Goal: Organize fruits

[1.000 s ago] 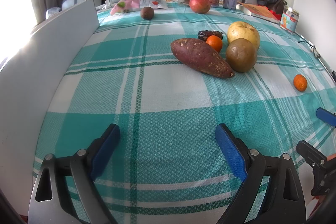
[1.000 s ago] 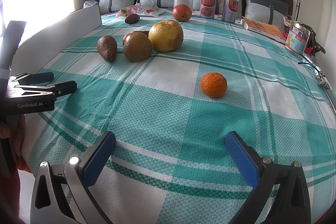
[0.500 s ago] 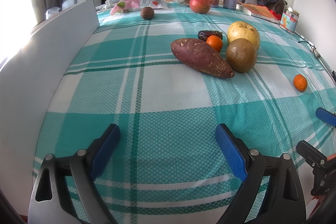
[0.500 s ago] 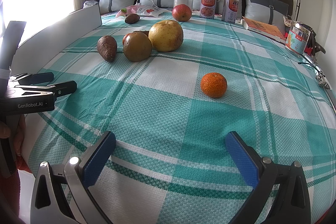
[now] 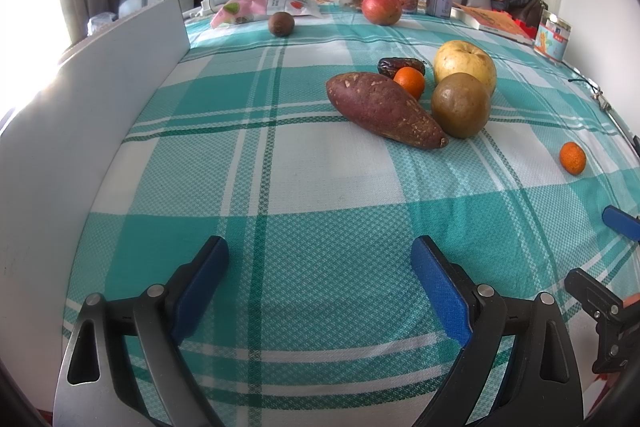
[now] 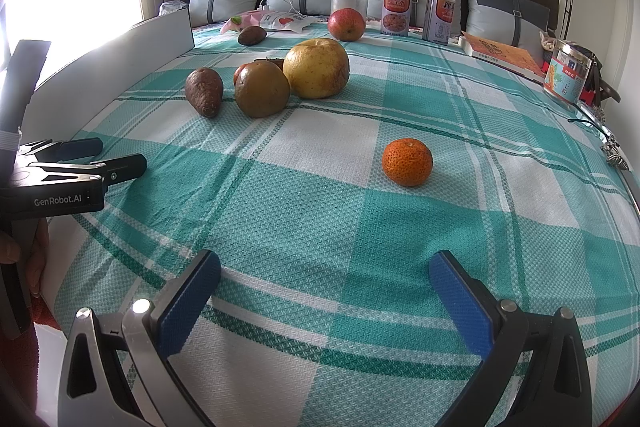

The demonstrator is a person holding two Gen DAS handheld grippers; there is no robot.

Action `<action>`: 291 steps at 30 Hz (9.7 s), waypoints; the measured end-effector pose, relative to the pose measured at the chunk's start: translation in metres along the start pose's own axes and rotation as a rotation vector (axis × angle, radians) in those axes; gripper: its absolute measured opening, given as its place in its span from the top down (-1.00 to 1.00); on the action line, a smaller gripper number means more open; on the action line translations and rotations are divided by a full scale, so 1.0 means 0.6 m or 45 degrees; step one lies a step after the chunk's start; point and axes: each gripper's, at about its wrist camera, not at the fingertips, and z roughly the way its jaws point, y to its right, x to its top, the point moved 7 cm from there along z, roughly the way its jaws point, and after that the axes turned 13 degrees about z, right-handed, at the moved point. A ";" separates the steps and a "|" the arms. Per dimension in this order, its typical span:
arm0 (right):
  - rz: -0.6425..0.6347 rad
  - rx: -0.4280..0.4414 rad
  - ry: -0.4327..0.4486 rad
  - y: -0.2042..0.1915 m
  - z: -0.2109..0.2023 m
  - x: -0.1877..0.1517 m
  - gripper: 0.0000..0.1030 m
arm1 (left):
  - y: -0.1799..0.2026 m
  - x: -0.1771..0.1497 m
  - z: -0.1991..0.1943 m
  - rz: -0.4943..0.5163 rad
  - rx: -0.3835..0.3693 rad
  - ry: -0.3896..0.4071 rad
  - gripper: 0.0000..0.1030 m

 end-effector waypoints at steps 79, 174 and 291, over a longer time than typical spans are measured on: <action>0.000 0.003 0.002 0.000 -0.001 -0.001 -1.00 | -0.014 0.018 0.005 0.163 -0.317 -0.229 0.04; 0.088 -0.257 -0.115 0.121 0.029 0.071 -0.97 | 0.034 0.051 0.001 -0.065 -0.181 -0.126 -0.69; 0.184 -0.208 -0.127 0.136 0.042 0.073 -1.00 | 0.109 0.152 0.056 -0.007 -0.306 -0.098 0.03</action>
